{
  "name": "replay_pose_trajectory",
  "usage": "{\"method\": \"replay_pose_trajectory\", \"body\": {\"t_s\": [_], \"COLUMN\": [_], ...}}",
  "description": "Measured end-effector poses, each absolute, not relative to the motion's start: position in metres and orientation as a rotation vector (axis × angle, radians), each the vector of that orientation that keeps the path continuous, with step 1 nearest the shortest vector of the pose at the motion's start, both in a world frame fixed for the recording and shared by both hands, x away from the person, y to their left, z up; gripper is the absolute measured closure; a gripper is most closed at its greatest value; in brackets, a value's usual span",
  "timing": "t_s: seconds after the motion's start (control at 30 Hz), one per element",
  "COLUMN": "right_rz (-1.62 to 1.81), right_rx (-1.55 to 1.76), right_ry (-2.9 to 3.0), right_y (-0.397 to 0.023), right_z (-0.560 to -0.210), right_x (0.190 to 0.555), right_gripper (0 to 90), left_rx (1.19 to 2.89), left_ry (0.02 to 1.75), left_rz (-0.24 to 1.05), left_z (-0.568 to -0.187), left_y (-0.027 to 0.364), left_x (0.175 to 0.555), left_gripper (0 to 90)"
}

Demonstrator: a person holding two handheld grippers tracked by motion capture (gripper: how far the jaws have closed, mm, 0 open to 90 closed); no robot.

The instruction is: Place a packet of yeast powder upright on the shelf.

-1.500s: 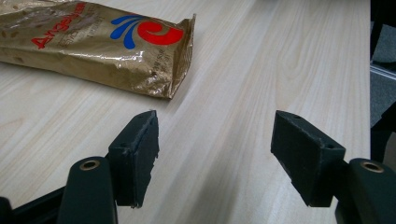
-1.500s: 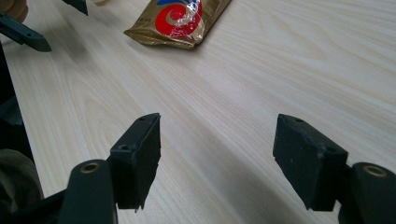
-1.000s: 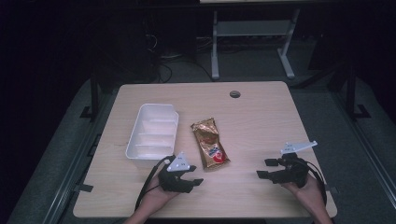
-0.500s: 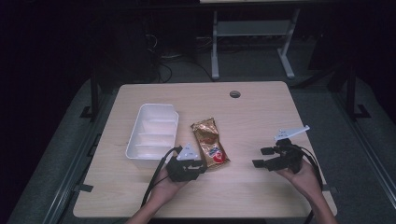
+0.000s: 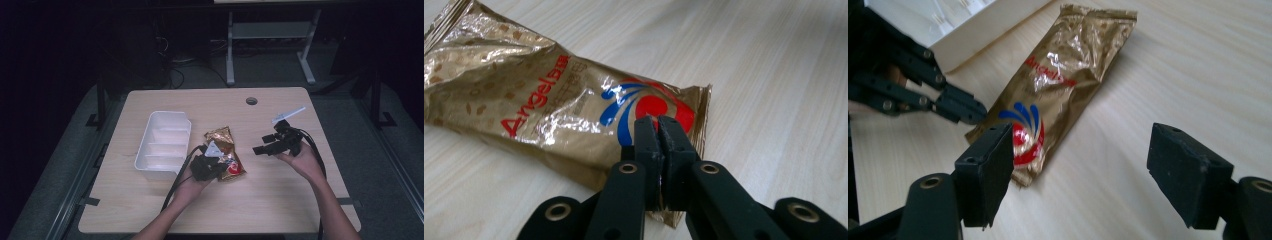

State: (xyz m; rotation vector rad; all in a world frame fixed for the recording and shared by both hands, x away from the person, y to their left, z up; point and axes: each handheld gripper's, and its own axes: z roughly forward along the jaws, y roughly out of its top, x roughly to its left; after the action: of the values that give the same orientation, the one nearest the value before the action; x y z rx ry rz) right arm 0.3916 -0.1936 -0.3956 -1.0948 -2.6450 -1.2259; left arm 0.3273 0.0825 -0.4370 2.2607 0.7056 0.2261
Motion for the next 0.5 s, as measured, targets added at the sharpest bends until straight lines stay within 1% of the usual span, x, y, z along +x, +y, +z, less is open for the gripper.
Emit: {"method": "replay_pose_trajectory", "body": {"t_s": [0.03, 0.1, 0.23, 0.27, 0.3, 0.5], "right_rz": [-1.226, -1.208, -1.203, -1.203, -1.203, -1.169], "right_rx": [-1.095, -1.081, -1.078, -1.078, -1.075, -1.084], "right_ry": [-2.645, -2.655, -2.657, -2.657, -2.648, -2.627], "right_y": [-0.194, -0.182, -0.17, -0.17, -0.162, -0.142], "right_z": [-0.396, -0.39, -0.386, -0.386, -0.386, -0.39], "right_x": [0.392, 0.407, 0.421, 0.421, 0.429, 0.451], "right_gripper": [26.1, 25.8, 25.9, 25.9, 25.8, 25.9], "left_rx": [2.264, 2.283, 2.322, 2.322, 2.32, 2.321], "left_ry": [0.706, 0.703, 0.697, 0.697, 0.7, 0.718], "left_rz": [0.23, 0.228, 0.21, 0.21, 0.205, 0.191], "left_z": [-0.437, -0.437, -0.443, -0.443, -0.445, -0.446], "left_y": [0.081, 0.077, 0.075, 0.075, 0.075, 0.075], "left_x": [0.329, 0.331, 0.333, 0.333, 0.333, 0.334], "left_gripper": [88.3, 88.8, 88.8, 88.8, 88.9, 89.3]}}
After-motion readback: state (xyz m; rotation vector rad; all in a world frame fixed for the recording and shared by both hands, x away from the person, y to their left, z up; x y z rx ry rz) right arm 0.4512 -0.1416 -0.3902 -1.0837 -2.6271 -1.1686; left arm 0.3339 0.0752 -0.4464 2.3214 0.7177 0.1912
